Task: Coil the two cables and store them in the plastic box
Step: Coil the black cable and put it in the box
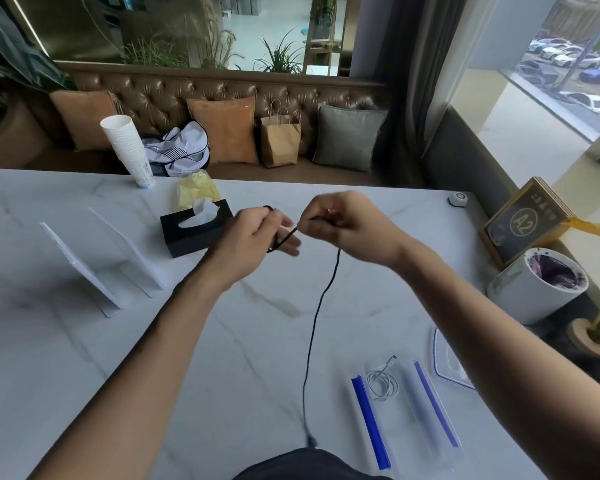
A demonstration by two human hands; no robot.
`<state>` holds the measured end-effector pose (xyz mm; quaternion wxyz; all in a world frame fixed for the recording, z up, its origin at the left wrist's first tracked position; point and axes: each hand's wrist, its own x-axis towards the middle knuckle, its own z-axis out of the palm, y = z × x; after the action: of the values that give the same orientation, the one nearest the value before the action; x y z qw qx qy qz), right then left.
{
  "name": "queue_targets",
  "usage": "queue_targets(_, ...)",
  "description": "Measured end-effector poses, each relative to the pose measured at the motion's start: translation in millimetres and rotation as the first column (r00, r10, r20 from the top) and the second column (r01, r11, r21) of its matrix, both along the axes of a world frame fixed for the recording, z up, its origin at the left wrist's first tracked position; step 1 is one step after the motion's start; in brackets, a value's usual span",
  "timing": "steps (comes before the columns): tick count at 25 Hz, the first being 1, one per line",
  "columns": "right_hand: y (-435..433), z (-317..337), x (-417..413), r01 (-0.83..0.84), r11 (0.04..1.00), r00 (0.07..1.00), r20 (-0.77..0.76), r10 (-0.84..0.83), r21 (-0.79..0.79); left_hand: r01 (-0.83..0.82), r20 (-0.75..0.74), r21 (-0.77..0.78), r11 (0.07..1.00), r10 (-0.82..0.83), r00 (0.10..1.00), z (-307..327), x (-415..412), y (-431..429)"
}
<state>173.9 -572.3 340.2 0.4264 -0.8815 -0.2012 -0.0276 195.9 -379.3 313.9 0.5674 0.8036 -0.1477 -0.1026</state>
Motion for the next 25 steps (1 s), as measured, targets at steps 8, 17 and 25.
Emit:
queue_targets(8, 9.8, -1.2, 11.0, 0.007, 0.856, 1.000, -0.016, 0.002, 0.518, 0.258, -0.241, -0.469, 0.845, -0.403, 0.883, 19.5, -23.9, 0.8)
queue_targets(17, 34.8, -48.8, -3.2, 0.200, 0.831, 0.940, -0.340, -0.014, 0.519, 0.031, -0.113, -0.897, 0.441, -0.297, 0.948, 33.2, -21.8, -9.3)
queue_targets(25, 29.2, -33.3, -18.1, -0.014, 1.000, 0.991, -0.130, 0.016, 0.010, -0.130, 0.053, -0.604, 0.786, 0.203, 0.978, 16.6, 13.1, -3.2)
